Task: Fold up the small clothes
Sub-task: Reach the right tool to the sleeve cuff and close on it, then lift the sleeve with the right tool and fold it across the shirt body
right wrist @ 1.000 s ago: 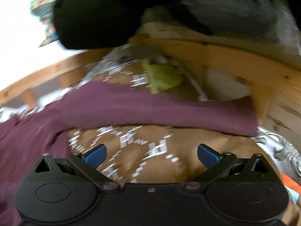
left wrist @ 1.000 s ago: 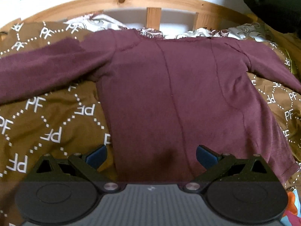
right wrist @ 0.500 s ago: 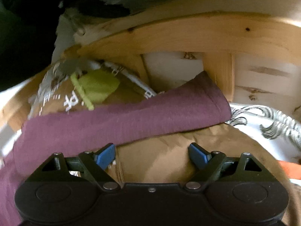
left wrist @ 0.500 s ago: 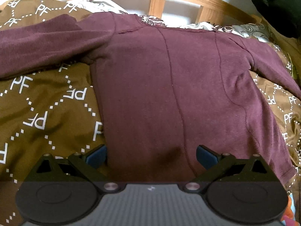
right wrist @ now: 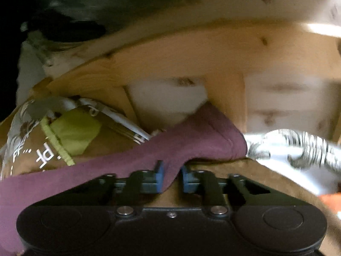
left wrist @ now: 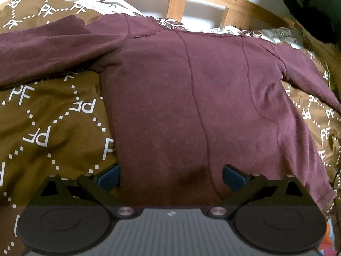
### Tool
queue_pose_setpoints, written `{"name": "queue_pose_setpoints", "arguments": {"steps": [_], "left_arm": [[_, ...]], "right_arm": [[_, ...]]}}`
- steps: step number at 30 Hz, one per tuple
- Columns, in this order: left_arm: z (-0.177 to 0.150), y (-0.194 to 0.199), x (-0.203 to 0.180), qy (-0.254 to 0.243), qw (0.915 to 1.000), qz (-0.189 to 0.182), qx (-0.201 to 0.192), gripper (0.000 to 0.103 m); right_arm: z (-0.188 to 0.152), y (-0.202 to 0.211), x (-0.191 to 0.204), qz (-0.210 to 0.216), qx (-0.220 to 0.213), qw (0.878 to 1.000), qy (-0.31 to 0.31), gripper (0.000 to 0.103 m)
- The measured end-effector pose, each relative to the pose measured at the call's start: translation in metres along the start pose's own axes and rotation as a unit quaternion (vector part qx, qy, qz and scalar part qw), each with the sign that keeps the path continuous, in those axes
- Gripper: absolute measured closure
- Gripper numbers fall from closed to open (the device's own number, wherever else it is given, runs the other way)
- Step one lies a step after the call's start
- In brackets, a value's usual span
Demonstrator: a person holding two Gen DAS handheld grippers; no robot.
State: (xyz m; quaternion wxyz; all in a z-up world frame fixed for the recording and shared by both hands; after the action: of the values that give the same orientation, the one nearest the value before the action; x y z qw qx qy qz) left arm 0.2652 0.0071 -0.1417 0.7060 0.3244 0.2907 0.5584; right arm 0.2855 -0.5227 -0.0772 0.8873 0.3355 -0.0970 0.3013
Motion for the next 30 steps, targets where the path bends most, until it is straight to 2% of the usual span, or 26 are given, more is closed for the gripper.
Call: {"name": "queue_pose_setpoints", "arguments": {"steps": [1,3,6,8,11,15,17,21,23,25,28,30], "left_arm": [[0.001,0.0,0.001,0.003,1.0,-0.001,-0.001,0.001],[0.003,0.002,0.004,0.008,1.0,0.004,-0.003,0.001],[0.008,0.007,0.01,0.015,0.9998,0.008,-0.014,0.001],[0.012,0.012,0.013,0.021,0.9995,0.009,-0.022,0.001],[0.017,0.019,0.019,0.026,0.999,0.016,-0.033,0.001],[0.023,0.029,0.027,0.031,0.9979,0.028,-0.049,0.001],[0.026,0.033,0.032,0.037,0.9972,0.033,-0.056,0.001],[0.03,0.039,0.044,0.071,0.9948,0.022,-0.07,0.001],[0.031,0.041,0.051,0.093,0.9926,0.011,-0.077,0.001],[0.032,0.042,0.055,0.105,0.991,0.008,-0.083,0.001],[0.033,0.042,0.061,0.114,0.9894,0.009,-0.089,0.001],[0.034,0.04,0.064,0.117,0.9891,0.009,-0.088,0.001]], "right_arm": [[0.003,0.005,0.006,0.005,-0.017,1.0,0.021,0.097],[0.008,0.02,0.021,0.024,-0.05,0.997,0.061,0.098],[0.014,0.051,0.052,0.071,-0.099,0.986,0.117,0.099],[0.013,0.075,0.077,0.111,-0.131,0.972,0.162,0.099],[0.002,0.112,0.12,0.175,-0.171,0.941,0.233,0.099],[-0.037,0.164,0.174,0.274,-0.203,0.884,0.32,0.1],[-0.064,0.19,0.196,0.322,-0.208,0.851,0.36,0.1],[-0.126,0.235,0.222,0.395,-0.218,0.773,0.445,0.1],[-0.161,0.249,0.226,0.421,-0.218,0.733,0.488,0.1],[-0.194,0.263,0.223,0.439,-0.211,0.699,0.524,0.1],[-0.238,0.27,0.217,0.453,-0.186,0.662,0.568,0.1],[-0.262,0.268,0.208,0.458,-0.163,0.644,0.59,0.1]]}}
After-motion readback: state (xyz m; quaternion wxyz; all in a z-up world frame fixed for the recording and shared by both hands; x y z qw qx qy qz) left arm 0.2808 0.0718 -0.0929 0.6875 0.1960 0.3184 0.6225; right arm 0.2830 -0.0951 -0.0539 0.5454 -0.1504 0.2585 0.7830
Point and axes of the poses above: each gripper's, at about its wrist camera, not at the fingertips, and y roughly against the way its jaws point, x to its left, z to its top, the point moved 10 cm from there along -y, roughly the way its jaws point, and after that the axes turned 11 degrees about -y, right-handed, at the moved point
